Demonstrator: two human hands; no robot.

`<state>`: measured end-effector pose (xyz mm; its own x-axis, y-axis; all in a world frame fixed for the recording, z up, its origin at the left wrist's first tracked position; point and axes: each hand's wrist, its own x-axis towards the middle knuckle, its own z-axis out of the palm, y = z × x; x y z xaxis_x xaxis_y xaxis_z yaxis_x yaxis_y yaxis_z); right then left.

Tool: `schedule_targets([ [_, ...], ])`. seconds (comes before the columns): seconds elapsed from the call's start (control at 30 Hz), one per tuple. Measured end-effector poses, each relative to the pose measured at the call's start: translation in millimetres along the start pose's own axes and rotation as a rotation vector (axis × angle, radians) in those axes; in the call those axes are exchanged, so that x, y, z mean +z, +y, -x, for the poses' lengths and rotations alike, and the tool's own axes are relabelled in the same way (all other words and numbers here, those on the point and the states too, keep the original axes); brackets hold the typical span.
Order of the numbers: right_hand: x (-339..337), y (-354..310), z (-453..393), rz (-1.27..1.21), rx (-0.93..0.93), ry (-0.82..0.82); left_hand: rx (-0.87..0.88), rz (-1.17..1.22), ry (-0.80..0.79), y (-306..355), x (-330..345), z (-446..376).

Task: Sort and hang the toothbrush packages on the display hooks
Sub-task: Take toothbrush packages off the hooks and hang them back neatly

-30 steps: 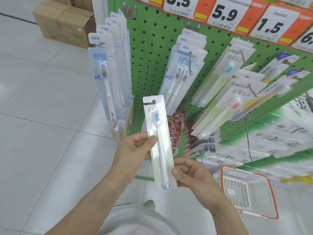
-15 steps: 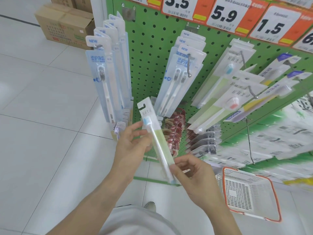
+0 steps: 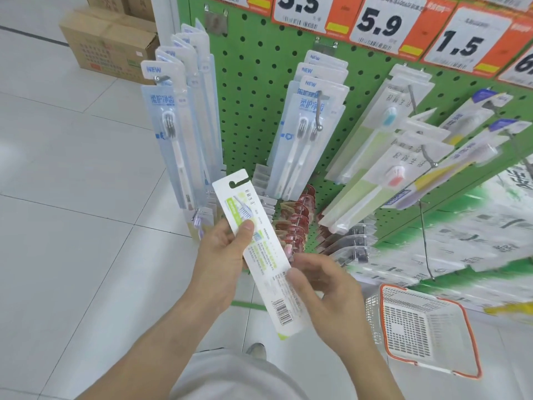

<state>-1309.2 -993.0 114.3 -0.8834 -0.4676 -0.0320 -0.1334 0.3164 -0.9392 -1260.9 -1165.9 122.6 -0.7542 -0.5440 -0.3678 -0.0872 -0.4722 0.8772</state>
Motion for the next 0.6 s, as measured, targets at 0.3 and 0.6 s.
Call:
schedule_targets([
  [0.3,-7.8,6.4,-7.2,-0.267,0.193,-0.218,-0.037,-0.010,0.007,0.3,-0.5,1.7],
  [0.6,-11.0,16.9,-8.1,-0.309,0.278,-0.296,0.005,-0.086,-0.037,-1.6,3.7,4.7],
])
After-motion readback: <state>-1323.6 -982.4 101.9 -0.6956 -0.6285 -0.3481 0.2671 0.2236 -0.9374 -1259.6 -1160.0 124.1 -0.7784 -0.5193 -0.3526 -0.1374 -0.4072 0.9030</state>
